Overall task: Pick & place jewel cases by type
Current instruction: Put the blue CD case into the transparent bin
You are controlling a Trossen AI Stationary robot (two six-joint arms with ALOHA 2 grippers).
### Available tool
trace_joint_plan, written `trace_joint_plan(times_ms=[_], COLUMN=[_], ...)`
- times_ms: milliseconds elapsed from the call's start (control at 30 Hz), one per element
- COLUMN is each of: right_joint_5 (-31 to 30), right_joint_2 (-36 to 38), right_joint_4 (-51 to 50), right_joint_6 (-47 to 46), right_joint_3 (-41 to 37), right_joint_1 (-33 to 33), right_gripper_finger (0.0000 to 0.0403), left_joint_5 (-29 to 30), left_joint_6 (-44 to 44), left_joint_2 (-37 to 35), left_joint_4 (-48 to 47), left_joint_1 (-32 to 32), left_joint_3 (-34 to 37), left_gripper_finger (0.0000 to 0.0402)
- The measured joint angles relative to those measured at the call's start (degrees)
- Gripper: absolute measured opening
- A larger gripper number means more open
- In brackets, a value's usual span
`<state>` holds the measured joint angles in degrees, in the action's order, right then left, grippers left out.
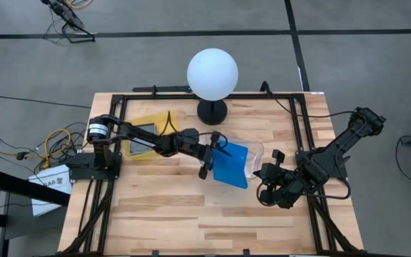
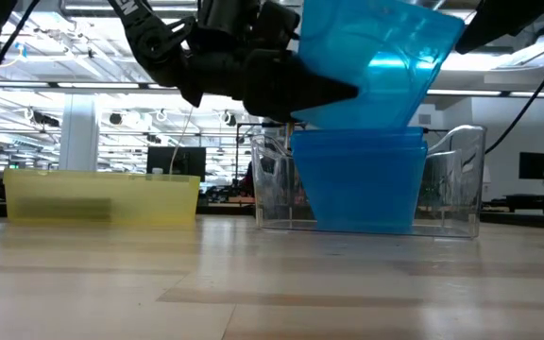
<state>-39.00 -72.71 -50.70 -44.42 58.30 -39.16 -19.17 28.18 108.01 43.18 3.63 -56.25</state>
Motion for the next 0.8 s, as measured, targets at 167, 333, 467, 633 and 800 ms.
trace_joint_plan(times_ms=[167,333,467,633,800], right_joint_5=[0.0,0.1,0.1,0.1,0.2], right_joint_2=[0.0,0.0,0.0,0.0,0.0], right_joint_4=[0.0,0.0,0.0,0.0,0.0], right_joint_6=[0.0,0.0,0.0,0.0,0.0], right_joint_3=[0.0,0.0,0.0,0.0,0.0], right_joint_1=[0.0,0.0,0.0,0.0,0.0], right_gripper_finger=[0.0000,0.0000,0.0000,0.0000,0.0000], left_joint_5=[0.0,0.1,0.2,0.9,1.7], left_joint_6=[-3.5,-3.9,-3.9,-3.9,-3.9], left_joint_2=[0.0,0.0,0.0,0.0,0.0], left_joint_4=[0.0,-0.2,-0.3,-0.5,-0.5], left_joint_1=[1.3,1.5,1.5,1.5,1.5], left_joint_3=[0.0,0.0,0.0,0.0,0.0], left_gripper_finger=[0.0204,0.0204,0.0204,0.0203,0.0203])
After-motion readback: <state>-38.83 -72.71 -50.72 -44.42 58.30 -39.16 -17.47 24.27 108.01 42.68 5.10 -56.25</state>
